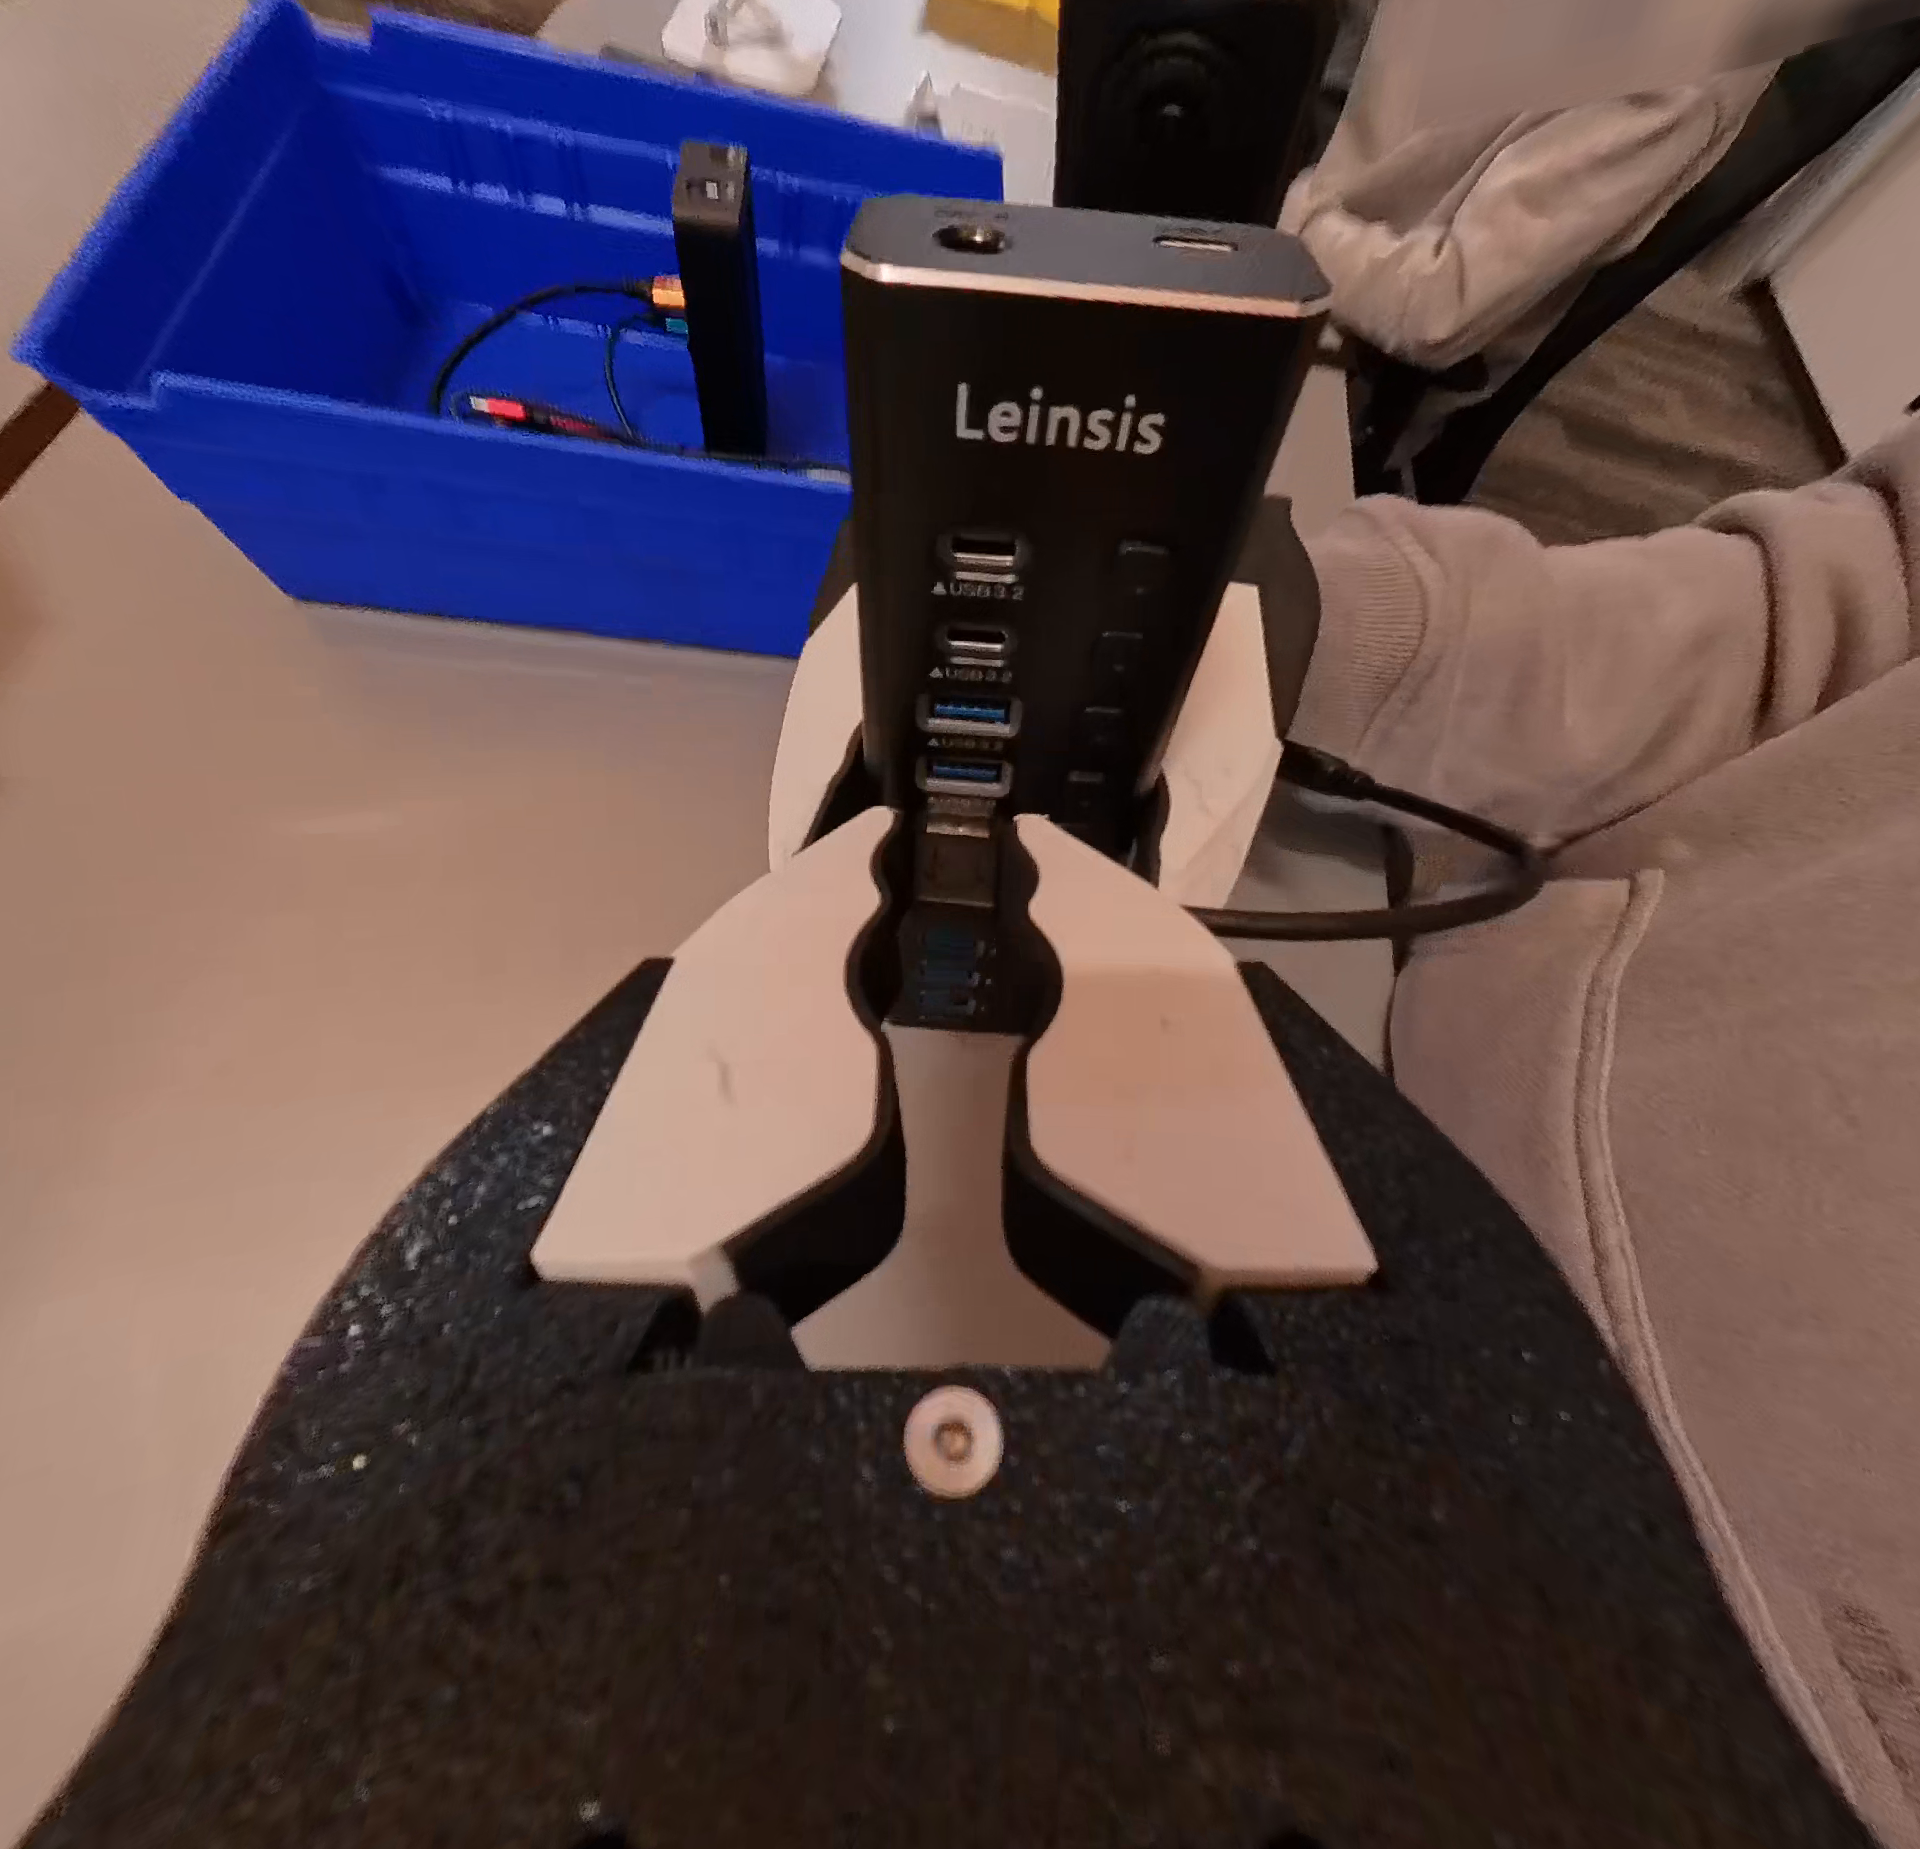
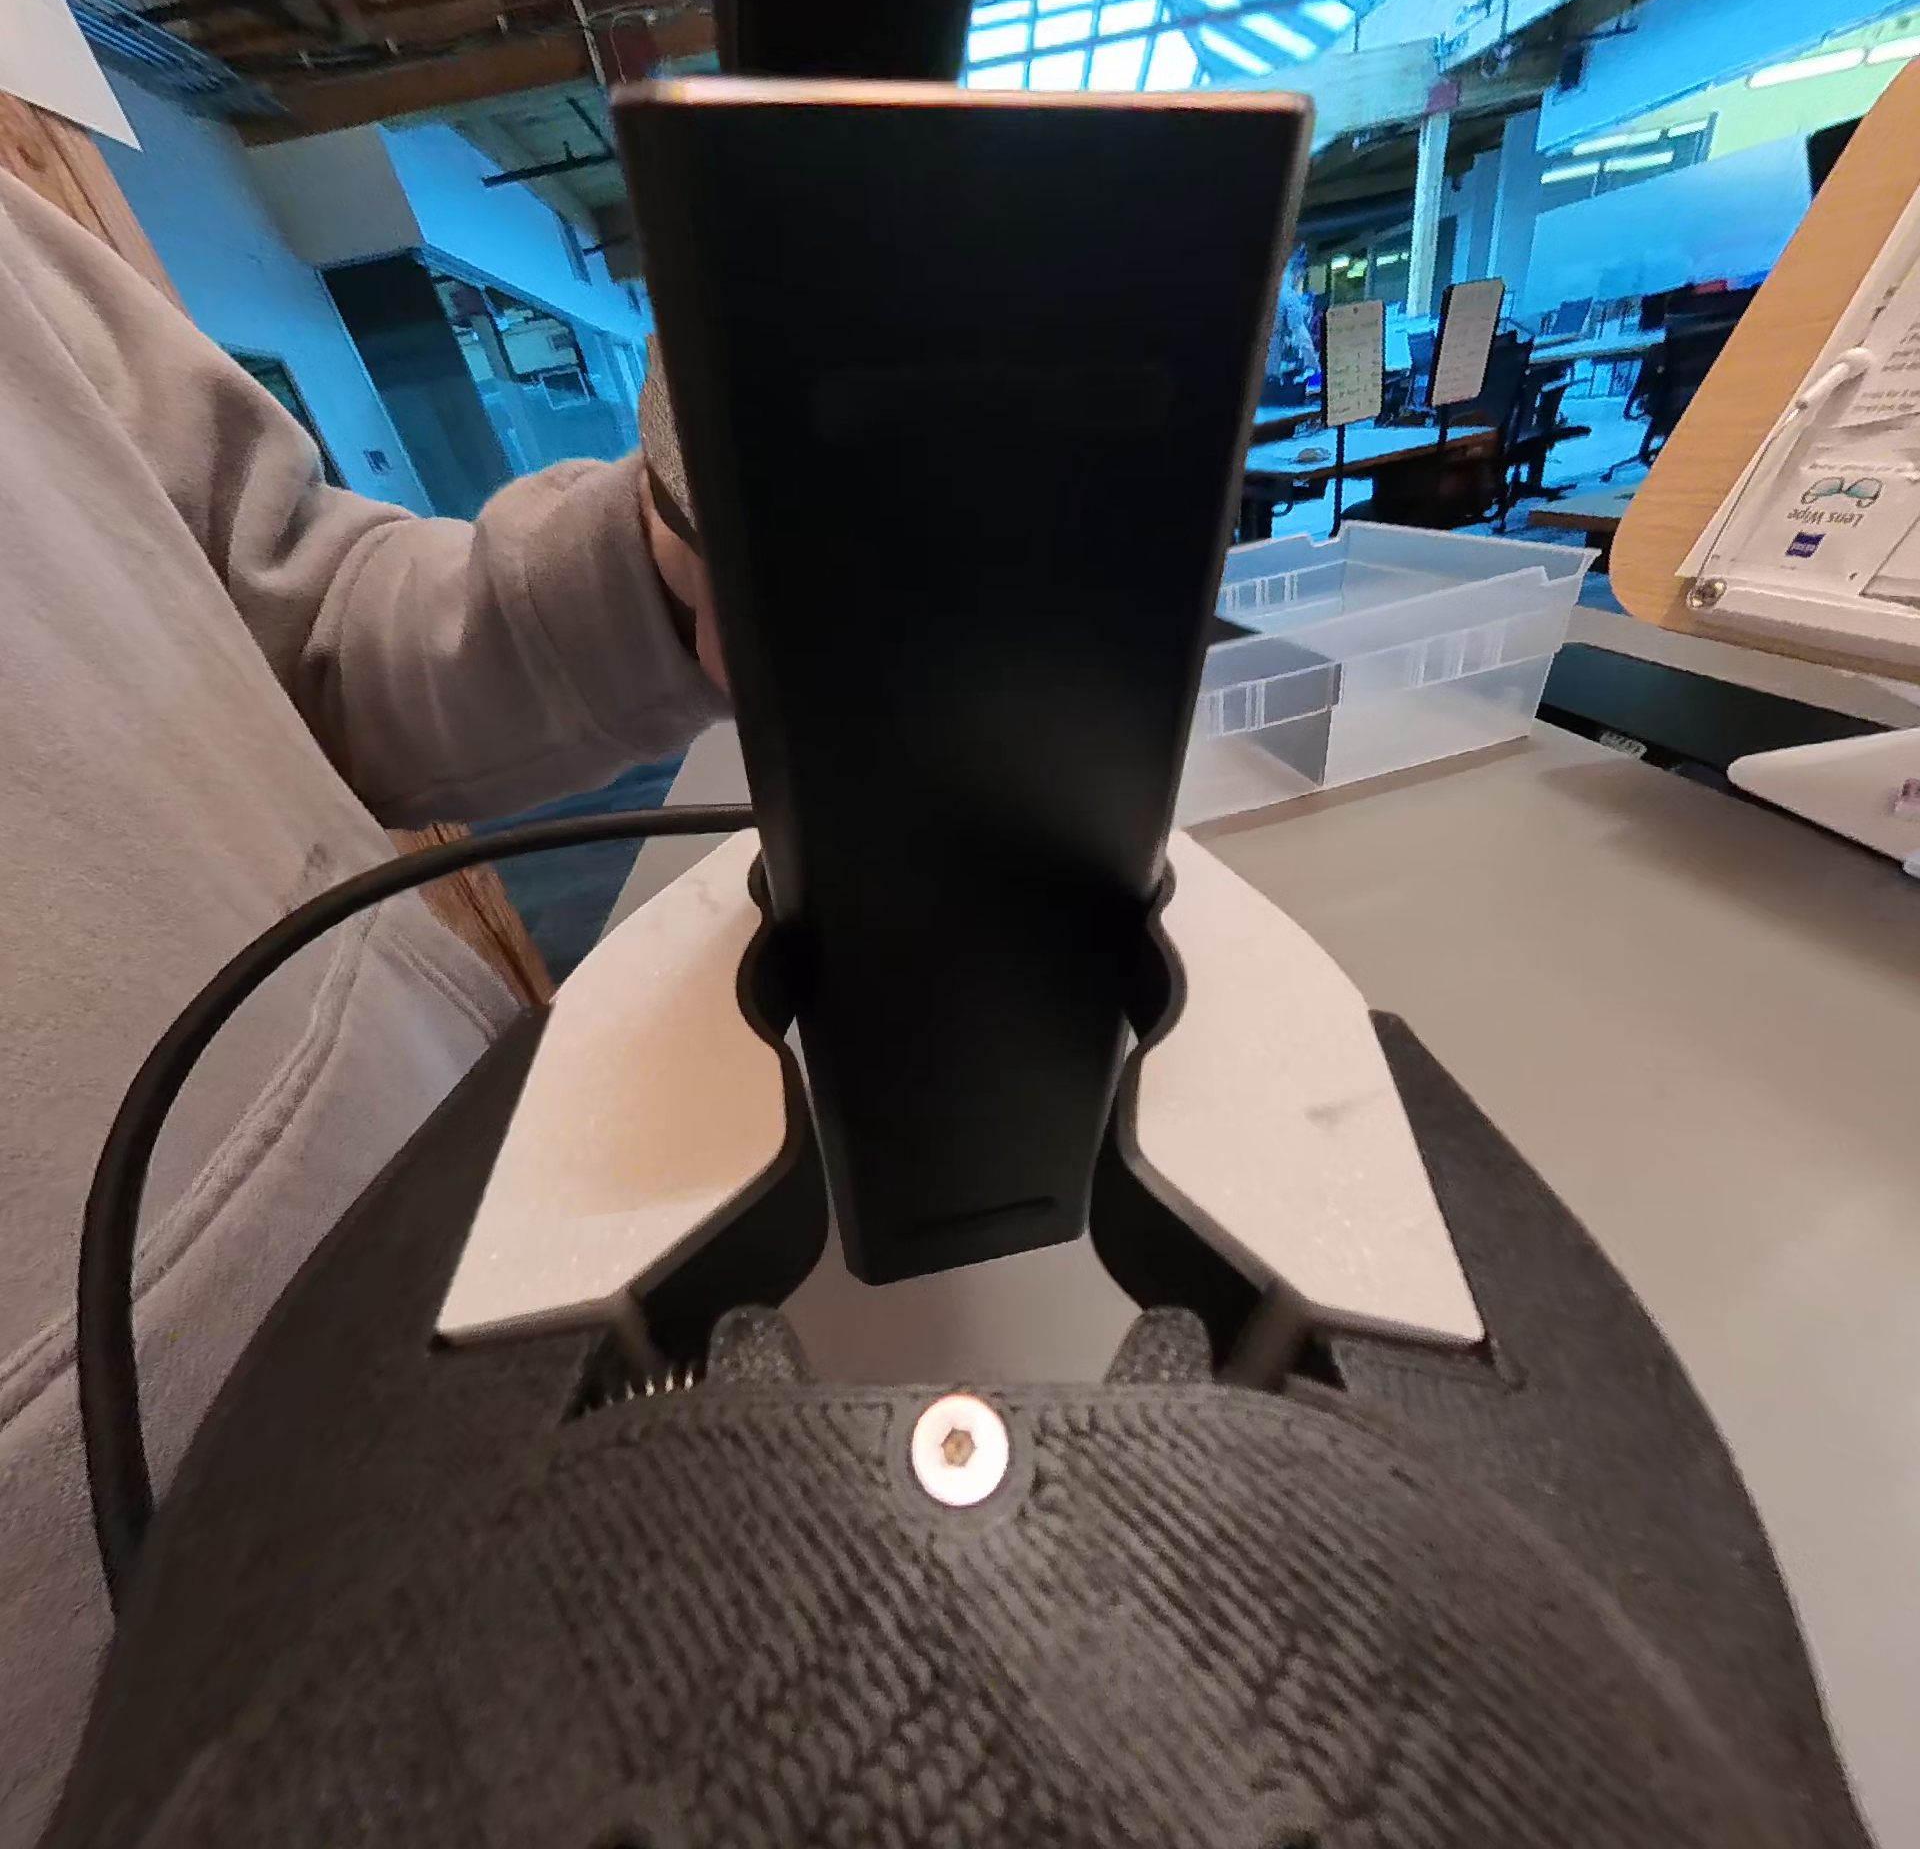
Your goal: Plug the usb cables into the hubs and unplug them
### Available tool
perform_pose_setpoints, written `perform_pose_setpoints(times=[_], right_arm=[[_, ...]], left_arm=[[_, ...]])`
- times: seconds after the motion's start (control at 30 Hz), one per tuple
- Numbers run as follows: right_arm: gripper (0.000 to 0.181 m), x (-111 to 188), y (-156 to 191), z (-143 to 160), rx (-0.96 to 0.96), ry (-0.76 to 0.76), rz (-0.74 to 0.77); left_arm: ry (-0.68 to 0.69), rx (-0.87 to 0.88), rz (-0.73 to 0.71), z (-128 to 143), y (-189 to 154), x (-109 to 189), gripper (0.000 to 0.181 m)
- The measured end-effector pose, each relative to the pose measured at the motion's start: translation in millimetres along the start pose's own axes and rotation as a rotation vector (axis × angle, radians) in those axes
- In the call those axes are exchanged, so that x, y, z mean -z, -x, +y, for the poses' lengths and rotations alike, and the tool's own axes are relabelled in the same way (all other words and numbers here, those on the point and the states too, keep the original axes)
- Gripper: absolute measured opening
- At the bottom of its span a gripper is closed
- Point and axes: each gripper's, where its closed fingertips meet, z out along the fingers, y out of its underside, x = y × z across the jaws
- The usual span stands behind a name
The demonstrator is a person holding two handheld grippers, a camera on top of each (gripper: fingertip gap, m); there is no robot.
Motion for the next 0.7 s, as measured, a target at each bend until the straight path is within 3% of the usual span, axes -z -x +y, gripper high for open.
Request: perform_pose_setpoints(times=[0.1, 0.2, 0.3, 0.37, 0.47, 0.7], right_arm=[[0.064, 0.6, 0.1, -14.9, 0.019, -0.078, 0.022], [0.065, 13.2, -8.1, -17.5, 0.057, -0.055, 0.085], [0.064, 17.1, -7.4, -23.8, 0.110, -0.039, 0.102], [0.064, 13.5, -4.2, -29.4, 0.129, -0.047, 0.095], [0.064, 6.0, 0.6, -27.5, 0.157, -0.010, 0.081], [0.064, 0.8, 1.5, -16.5, 0.177, 0.049, 0.099]], left_arm=[[-0.139, 0.033, -0.011, -16.8, 1.6, 16.8, 0.017], [-0.204, 0.280, -0.042, -19.8, 16.4, 38.7, 0.022], [-0.239, 0.599, 0.120, -14.5, 11.2, 37.5, 0.031], [-0.228, 0.714, 0.222, -9.9, 3.1, 29.0, 0.029], [-0.260, 0.795, 0.323, -15.8, -8.1, 21.5, 0.017], [-0.216, 0.823, 0.296, -10.0, -8.2, 13.1, 0.013]])
